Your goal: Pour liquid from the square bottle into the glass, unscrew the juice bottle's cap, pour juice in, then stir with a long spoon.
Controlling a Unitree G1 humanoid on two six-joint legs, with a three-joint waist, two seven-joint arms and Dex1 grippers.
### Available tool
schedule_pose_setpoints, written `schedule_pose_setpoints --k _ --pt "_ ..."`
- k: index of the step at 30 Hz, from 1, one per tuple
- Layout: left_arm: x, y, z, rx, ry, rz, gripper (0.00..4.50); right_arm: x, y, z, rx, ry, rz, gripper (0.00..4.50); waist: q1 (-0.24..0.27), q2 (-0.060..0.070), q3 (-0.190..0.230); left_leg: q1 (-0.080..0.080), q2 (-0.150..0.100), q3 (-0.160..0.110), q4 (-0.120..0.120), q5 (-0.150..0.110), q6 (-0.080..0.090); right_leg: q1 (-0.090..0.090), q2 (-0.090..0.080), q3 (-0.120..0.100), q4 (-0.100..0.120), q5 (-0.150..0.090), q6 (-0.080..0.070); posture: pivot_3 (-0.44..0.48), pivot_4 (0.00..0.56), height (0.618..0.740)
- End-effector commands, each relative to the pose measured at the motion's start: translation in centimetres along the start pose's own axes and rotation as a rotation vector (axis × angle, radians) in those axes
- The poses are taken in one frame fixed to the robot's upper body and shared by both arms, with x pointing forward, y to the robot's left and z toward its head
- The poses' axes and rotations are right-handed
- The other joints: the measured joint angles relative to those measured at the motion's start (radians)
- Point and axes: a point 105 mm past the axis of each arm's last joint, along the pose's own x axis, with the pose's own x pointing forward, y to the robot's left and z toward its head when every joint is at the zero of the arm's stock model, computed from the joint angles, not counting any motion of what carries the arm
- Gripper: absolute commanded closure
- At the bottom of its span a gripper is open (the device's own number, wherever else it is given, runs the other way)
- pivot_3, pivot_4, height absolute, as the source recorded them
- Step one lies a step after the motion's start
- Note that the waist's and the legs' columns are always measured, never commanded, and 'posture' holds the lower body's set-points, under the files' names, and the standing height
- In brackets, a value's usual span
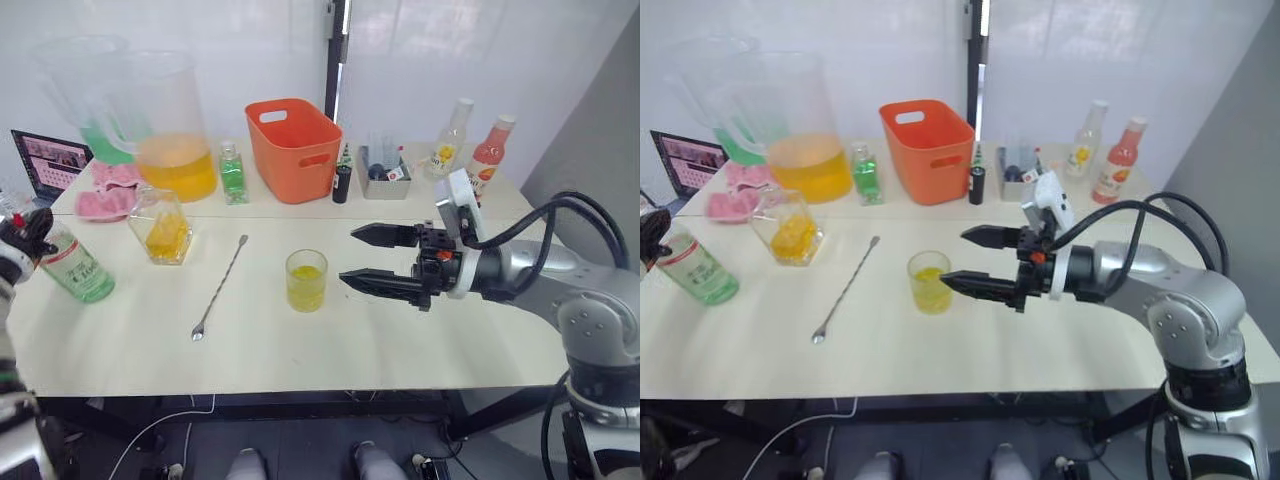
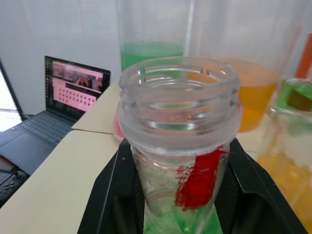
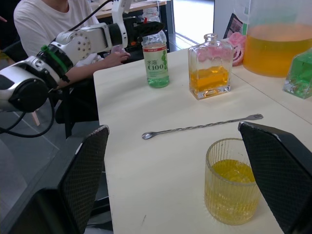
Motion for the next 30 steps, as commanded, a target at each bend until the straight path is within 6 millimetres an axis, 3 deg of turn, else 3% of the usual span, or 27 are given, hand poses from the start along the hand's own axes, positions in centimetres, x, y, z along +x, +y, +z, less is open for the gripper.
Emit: schedule_pose_setpoints --k 1,9,20,22,28,30 --pt "1.5 -0.3 2.0 0.057 -0.052 -0.009 3.24 -0.6 0.6 1.1 -0.043 -0.04 -0.027 0.0 0.002 0.0 0.0 0.0 0.0 0.0 0.0 0.0 0.0 0.0 0.0 0.0 0.0 0.0 0.0 0.0 0.15 0.731" --pt "4.5 -2.5 1.8 0.058 -0.014 -0.023 3.24 -1.4 0.7 1.0 -0.044 -0.034 -0.076 0.0 0.005 -0.001 0.0 -0.002 0.0 -0.003 -0.001 0.0 0.0 0.0 0.0 -0.004 0.0 0.0 -0.001 0.0 0.15 0.731" --pt "4.6 -2.7 -0.8 0.018 0.036 -0.009 3.24 -2.1 -0.6 0.8 -0.085 -0.01 -0.211 0.0 0.007 -0.001 0.0 -0.001 0.0 -0.004 -0.001 0.0 -0.001 0.0 0.0 -0.005 0.002 -0.001 -0.001 0.0 0.15 0.731" --pt "4.5 -2.4 -0.8 0.01 0.03 -0.001 2.19 -2.1 -0.7 0.8 -0.09 -0.008 -0.217 0.0 0.007 -0.001 0.0 -0.001 0.0 -0.004 -0.001 0.0 -0.001 0.0 0.0 -0.005 0.002 -0.001 -0.001 0.0 0.15 0.731" --pt "4.3 -1.9 0.1 -0.036 -0.008 0.015 0.17 -2.2 -0.9 0.9 -0.088 -0.021 -0.222 0.0 0.006 -0.001 0.0 -0.001 0.0 -0.005 -0.001 0.0 -0.001 0.0 0.0 -0.006 0.002 -0.001 -0.001 0.0 0.15 0.731" --pt "4.3 -1.8 0.6 -0.046 -0.026 0.017 0.08 -2.2 -1.1 1.0 -0.085 -0.033 -0.225 0.0 0.006 -0.001 0.0 -0.002 0.0 -0.005 -0.001 0.0 -0.001 0.0 0.0 -0.006 0.002 -0.001 -0.001 0.0 0.15 0.731"
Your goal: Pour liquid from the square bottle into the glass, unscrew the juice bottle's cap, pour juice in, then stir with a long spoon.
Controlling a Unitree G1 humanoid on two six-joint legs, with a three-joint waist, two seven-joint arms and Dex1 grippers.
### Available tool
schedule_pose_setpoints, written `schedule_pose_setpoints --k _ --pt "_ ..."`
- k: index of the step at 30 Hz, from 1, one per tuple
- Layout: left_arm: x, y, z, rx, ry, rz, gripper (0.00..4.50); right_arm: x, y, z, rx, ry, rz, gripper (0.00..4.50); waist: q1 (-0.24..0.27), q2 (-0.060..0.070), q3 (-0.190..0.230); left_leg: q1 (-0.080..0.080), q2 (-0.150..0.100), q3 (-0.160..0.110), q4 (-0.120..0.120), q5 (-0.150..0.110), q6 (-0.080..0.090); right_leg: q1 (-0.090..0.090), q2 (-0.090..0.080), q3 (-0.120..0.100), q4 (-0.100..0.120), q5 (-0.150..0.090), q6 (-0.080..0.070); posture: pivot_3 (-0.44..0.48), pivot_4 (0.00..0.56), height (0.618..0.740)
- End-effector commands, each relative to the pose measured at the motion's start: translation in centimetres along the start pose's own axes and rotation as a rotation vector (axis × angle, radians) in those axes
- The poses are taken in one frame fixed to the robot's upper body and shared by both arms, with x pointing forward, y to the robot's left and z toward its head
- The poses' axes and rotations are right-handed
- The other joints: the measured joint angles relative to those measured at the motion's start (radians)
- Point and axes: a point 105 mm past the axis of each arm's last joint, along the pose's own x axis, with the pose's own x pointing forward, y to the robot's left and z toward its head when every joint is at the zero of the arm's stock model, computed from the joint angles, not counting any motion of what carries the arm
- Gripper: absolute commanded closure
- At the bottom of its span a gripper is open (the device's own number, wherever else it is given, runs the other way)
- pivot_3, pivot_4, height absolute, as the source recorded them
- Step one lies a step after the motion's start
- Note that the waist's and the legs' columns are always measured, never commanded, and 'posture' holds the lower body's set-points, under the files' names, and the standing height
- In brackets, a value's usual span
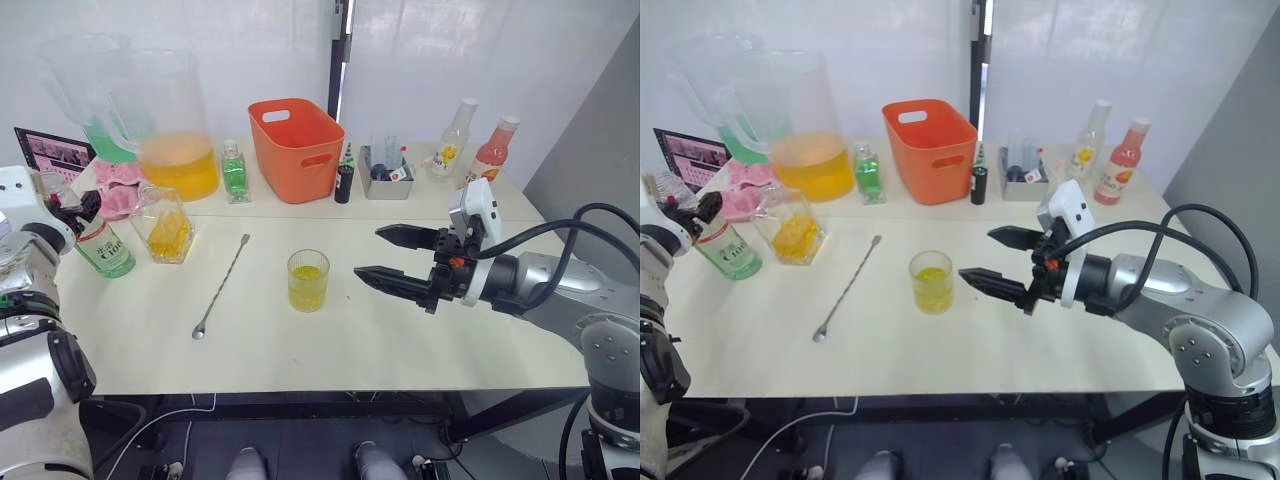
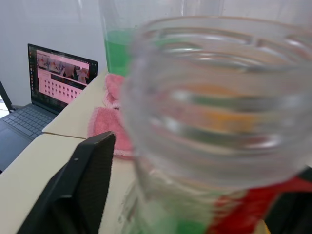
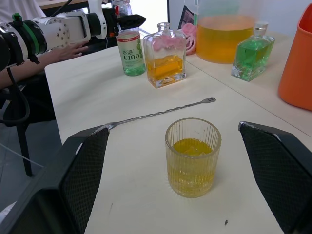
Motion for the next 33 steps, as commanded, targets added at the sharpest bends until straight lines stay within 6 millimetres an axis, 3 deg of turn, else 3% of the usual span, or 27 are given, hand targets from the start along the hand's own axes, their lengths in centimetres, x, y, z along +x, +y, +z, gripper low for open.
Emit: schedule_pose_setpoints --k 1,16,23,27,33 --pt "-0.3 0.8 2.6 -0.036 -0.093 0.018 0.08 -0.4 -0.2 1.5 -0.045 -0.065 -0.019 0.0 0.0 0.0 0.0 0.0 0.0 0.0 0.0 0.0 0.0 0.0 0.0 0.0 0.0 0.0 0.0 0.0 0.15 0.731" --pt "-0.4 0.7 4.8 -0.054 -0.182 -0.005 0.08 0.0 -0.4 1.3 -0.044 -0.057 -0.009 0.0 0.0 0.0 0.0 0.0 0.0 -0.002 0.0 0.0 0.0 0.0 0.0 -0.002 0.0 0.0 -0.001 0.0 0.15 0.731" --pt "-0.5 -0.3 7.2 -0.051 -0.278 -0.063 0.08 0.2 -0.4 1.1 -0.037 -0.06 -0.008 0.0 0.0 0.0 0.0 -0.001 0.0 -0.003 0.0 0.0 0.0 0.0 0.0 -0.003 0.0 0.0 -0.001 0.0 0.15 0.731" --pt "-0.5 -0.5 7.4 -0.035 -0.281 -0.068 0.08 0.2 -0.4 1.1 -0.037 -0.06 -0.007 0.0 0.0 0.0 0.0 -0.001 0.0 -0.003 0.0 0.0 0.0 0.0 0.0 -0.003 0.0 -0.001 -0.001 0.0 0.15 0.731" --pt "-0.8 -0.8 9.9 -0.032 -0.369 -0.095 0.08 0.4 -0.3 0.9 -0.033 -0.065 -0.002 0.0 0.0 0.0 0.0 -0.002 0.0 -0.004 0.0 0.0 0.0 0.0 0.0 -0.004 0.0 -0.001 -0.001 0.0 0.15 0.731"
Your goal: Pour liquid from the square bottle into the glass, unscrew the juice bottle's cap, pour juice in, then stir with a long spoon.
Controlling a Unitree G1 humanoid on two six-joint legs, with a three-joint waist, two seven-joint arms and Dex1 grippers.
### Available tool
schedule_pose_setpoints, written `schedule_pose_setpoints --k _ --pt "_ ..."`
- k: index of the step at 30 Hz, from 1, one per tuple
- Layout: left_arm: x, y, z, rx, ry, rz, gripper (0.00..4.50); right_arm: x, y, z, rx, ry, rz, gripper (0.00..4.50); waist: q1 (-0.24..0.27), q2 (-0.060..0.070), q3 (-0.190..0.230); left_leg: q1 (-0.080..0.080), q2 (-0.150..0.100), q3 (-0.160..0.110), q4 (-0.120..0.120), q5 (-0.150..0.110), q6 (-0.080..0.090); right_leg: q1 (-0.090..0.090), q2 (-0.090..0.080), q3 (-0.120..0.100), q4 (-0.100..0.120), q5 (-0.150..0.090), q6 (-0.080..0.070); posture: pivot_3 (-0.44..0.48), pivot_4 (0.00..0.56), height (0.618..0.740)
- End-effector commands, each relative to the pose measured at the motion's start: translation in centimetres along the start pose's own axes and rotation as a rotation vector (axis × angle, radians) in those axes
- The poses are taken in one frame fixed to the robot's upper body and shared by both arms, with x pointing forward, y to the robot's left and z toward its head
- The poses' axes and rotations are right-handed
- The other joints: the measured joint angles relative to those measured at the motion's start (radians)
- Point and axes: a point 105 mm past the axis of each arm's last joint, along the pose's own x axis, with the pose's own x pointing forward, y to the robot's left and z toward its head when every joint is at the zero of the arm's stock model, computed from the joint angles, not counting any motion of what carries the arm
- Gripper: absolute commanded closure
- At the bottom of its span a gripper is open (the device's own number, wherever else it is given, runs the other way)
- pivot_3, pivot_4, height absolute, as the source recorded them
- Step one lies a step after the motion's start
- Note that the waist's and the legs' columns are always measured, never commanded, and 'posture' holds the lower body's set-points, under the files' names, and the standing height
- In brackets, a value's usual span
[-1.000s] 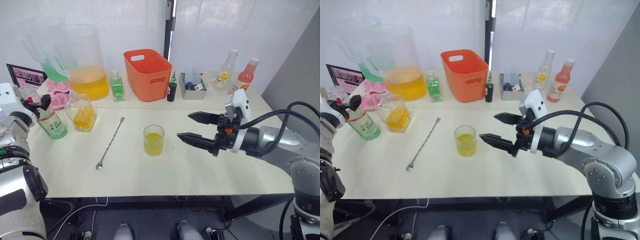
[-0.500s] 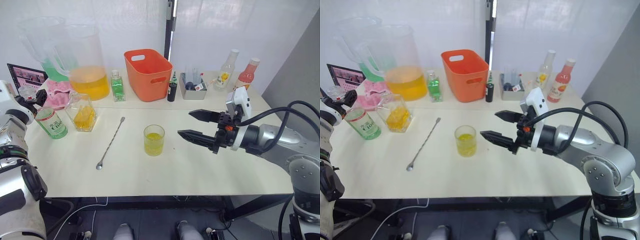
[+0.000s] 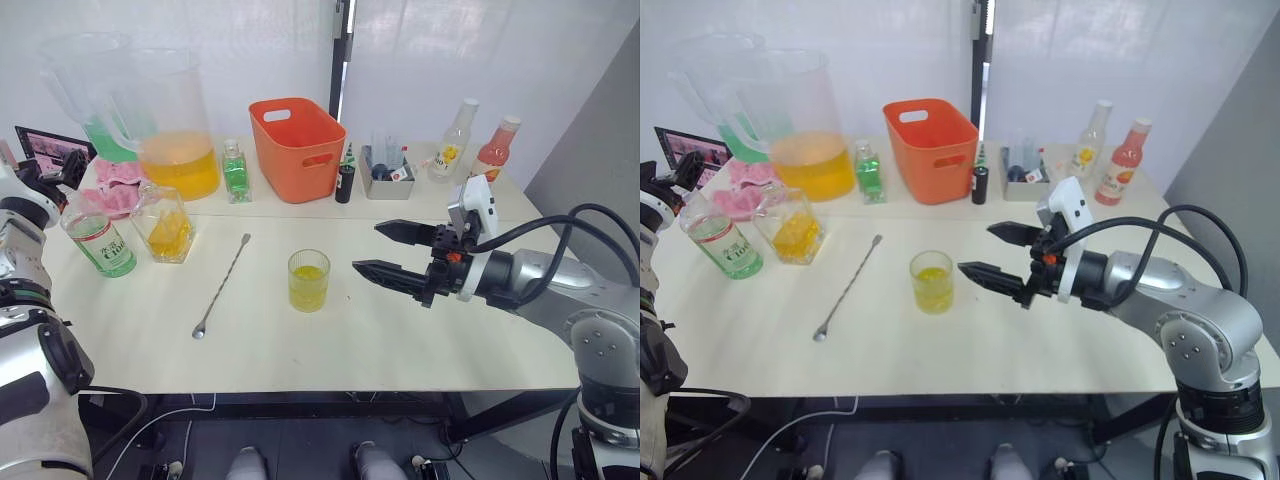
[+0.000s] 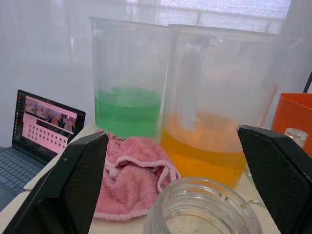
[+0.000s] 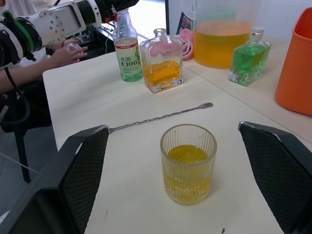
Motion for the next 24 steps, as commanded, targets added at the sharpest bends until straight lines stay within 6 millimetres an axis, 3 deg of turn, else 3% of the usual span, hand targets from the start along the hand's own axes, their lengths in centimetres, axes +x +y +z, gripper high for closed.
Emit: schedule_pose_setpoints --k 1,8,10,14,17,19,21,24 --pt "0.1 0.0 4.8 0.042 -0.152 -0.017 0.08 -0.1 0.2 0.9 -0.04 -0.035 0.003 0.0 0.0 0.0 0.0 0.0 0.0 0.0 0.0 0.0 0.0 0.0 0.0 0.0 0.0 0.0 0.0 0.0 0.15 0.731" --pt "-0.6 -0.8 9.8 0.062 -0.342 -0.083 0.08 -0.1 0.2 0.9 -0.039 -0.035 0.008 0.0 -0.001 0.0 0.0 0.0 0.0 0.0 0.0 0.0 0.0 0.0 0.0 0.0 0.0 0.0 0.0 0.0 0.15 0.731" --pt "-1.0 -1.6 11.5 -0.008 -0.394 -0.149 0.08 -0.1 0.2 0.9 -0.039 -0.033 0.014 0.0 -0.001 0.0 0.0 0.0 0.0 0.0 0.0 0.0 0.0 0.0 0.0 0.0 0.0 0.0 0.0 0.0 0.15 0.731" --pt "-2.8 -5.2 13.3 -0.003 -0.41 -0.387 0.08 -0.1 0.2 1.1 -0.049 -0.025 0.041 0.0 -0.003 0.0 0.0 -0.001 0.0 -0.001 0.0 0.0 0.001 0.0 0.0 0.0 0.0 0.0 0.0 0.0 0.15 0.731" --pt "-4.7 -8.1 12.6 0.042 -0.344 -0.554 0.08 -0.1 0.2 1.2 -0.057 -0.021 0.058 0.0 -0.006 0.0 0.0 0.001 0.0 0.0 0.0 0.002 0.002 0.001 -0.001 0.0 0.001 -0.001 -0.001 0.0 0.15 0.731" --pt "-6.4 -9.6 11.1 0.111 -0.268 -0.643 0.08 -0.2 0.0 1.4 -0.066 -0.016 0.074 0.0 -0.009 0.0 0.0 0.001 0.0 -0.001 -0.001 0.002 0.002 0.0 0.0 0.0 0.001 -0.001 -0.002 0.0 0.15 0.731" --pt "-7.2 -10.1 10.4 0.137 -0.234 -0.671 0.08 -0.2 -0.1 1.4 -0.07 -0.014 0.082 0.0 -0.009 0.0 0.0 0.002 0.0 -0.001 -0.001 0.002 0.002 0.001 0.0 0.0 0.002 -0.002 -0.002 0.0 0.15 0.731" --pt "-10.0 -11.2 7.5 0.187 -0.102 -0.762 0.08 -0.5 -0.6 1.3 -0.108 0.003 0.111 0.0 -0.015 0.001 0.0 0.002 0.0 -0.001 -0.001 0.002 0.002 0.0 0.0 0.0 0.0 -0.002 -0.002 0.0 0.15 0.731"
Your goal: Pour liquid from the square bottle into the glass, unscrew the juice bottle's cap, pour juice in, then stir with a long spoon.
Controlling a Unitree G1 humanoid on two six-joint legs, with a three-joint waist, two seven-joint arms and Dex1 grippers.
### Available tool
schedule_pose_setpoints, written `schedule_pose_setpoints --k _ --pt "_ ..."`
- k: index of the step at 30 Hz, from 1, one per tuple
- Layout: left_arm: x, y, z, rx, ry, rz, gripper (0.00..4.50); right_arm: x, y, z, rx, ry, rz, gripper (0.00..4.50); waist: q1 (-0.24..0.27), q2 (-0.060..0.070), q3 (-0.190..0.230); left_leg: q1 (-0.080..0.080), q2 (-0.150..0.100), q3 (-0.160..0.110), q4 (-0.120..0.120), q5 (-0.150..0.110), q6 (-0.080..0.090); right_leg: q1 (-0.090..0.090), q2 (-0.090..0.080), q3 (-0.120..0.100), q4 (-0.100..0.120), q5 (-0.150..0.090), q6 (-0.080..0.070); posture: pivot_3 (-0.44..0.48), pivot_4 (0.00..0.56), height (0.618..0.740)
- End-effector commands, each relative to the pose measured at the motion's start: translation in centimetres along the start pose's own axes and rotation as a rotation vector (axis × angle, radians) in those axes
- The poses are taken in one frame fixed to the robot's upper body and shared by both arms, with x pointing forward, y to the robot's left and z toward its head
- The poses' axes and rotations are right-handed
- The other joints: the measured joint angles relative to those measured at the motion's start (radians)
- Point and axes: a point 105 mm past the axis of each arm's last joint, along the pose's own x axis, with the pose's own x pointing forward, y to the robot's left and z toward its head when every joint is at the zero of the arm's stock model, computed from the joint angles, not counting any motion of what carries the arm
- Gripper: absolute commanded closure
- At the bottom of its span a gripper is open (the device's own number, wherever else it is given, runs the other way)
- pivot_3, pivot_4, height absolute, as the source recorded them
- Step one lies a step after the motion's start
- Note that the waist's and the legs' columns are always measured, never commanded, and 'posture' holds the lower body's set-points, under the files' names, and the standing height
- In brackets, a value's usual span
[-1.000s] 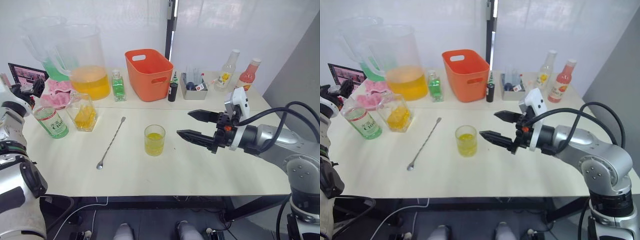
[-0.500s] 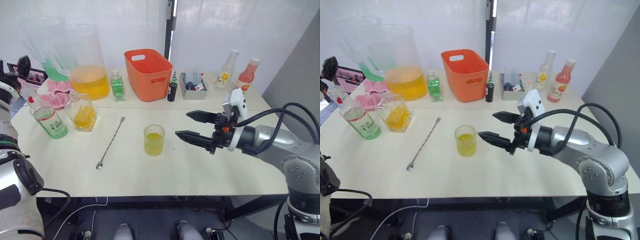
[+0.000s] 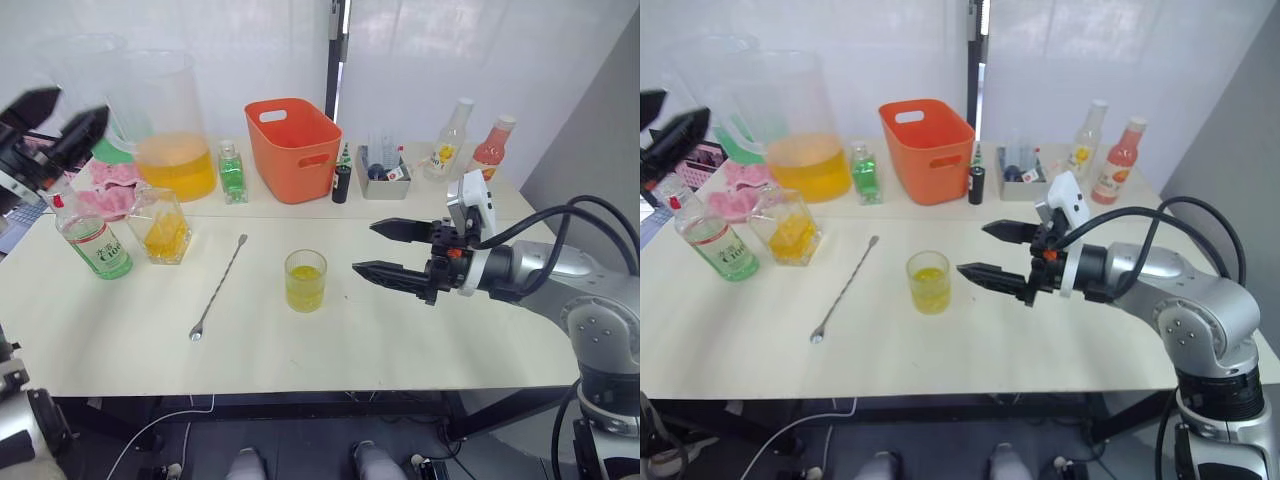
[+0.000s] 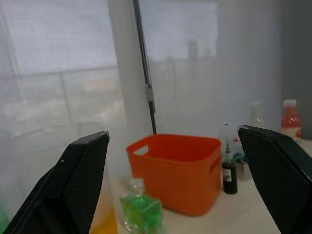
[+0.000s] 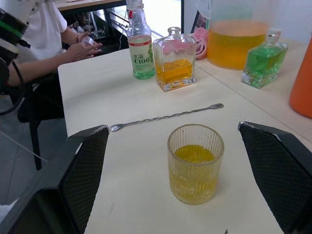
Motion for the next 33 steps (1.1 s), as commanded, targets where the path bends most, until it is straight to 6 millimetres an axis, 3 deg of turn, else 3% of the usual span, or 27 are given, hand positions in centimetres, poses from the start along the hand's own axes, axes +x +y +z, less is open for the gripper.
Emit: schedule_pose_setpoints --k 1,5,7,13,16,20,28,33 --pt "-1.6 -3.8 -0.5 0.051 0.086 -0.141 0.08 -0.8 -0.5 0.8 -0.08 -0.015 0.014 0.0 -0.007 0.0 0.0 0.0 0.0 0.001 0.0 0.0 0.0 0.001 -0.001 0.0 0.0 0.0 0.0 0.0 0.15 0.731" --pt "-4.1 -6.8 -4.8 0.064 0.258 -0.252 0.08 -1.0 -0.7 0.1 -0.085 0.01 0.023 0.0 -0.013 0.0 0.0 0.0 0.0 0.0 -0.001 0.0 -0.001 0.0 -0.001 -0.001 -0.001 -0.001 -0.001 0.0 0.15 0.731" --pt "-4.8 -7.4 -5.9 0.063 0.3 -0.266 0.08 -1.2 -1.0 -0.3 -0.096 0.013 0.005 0.0 -0.014 0.0 0.0 0.0 0.0 0.0 -0.001 -0.002 -0.002 0.0 -0.001 -0.001 -0.001 -0.001 -0.001 0.0 0.15 0.731" --pt "-6.7 -6.6 -9.0 0.074 0.37 -0.207 0.08 -3.4 -2.3 -2.7 -0.104 0.034 -0.13 0.0 -0.01 0.0 0.0 0.0 -0.001 0.0 0.0 -0.002 -0.003 0.001 -0.003 -0.002 -0.003 -0.001 -0.002 0.0 0.15 0.731" --pt "-9.0 -5.8 -12.2 0.064 0.489 -0.174 0.08 -5.2 -2.1 -4.6 -0.032 0.064 -0.192 0.0 -0.013 0.0 0.0 0.0 -0.002 0.001 -0.001 -0.002 -0.003 0.0 -0.004 -0.002 -0.003 -0.001 -0.001 0.0 0.15 0.731" --pt "-11.3 -4.9 -14.6 0.049 0.55 -0.117 0.08 -7.9 -2.2 -6.8 0.002 0.11 -0.301 0.0 -0.016 0.0 0.0 0.0 -0.002 0.0 -0.001 -0.002 -0.003 0.0 -0.004 -0.002 -0.004 -0.001 -0.001 0.0 0.15 0.731" --pt "-15.0 -3.4 -16.1 0.025 0.556 -0.058 0.08 -14.1 -2.7 -9.6 0.037 0.117 -0.548 0.0 -0.015 0.0 0.0 0.001 -0.002 0.001 -0.001 -0.003 -0.004 0.001 -0.006 -0.004 -0.004 -0.002 -0.001 0.0 0.15 0.731" --pt "-16.5 -2.3 -16.5 0.024 0.573 -0.016 0.08 -16.9 -2.4 -11.6 0.049 0.178 -0.621 0.0 -0.019 0.0 0.0 0.001 -0.002 0.001 -0.001 -0.003 -0.005 0.001 -0.006 -0.004 -0.004 -0.002 -0.001 0.0 0.15 0.731"
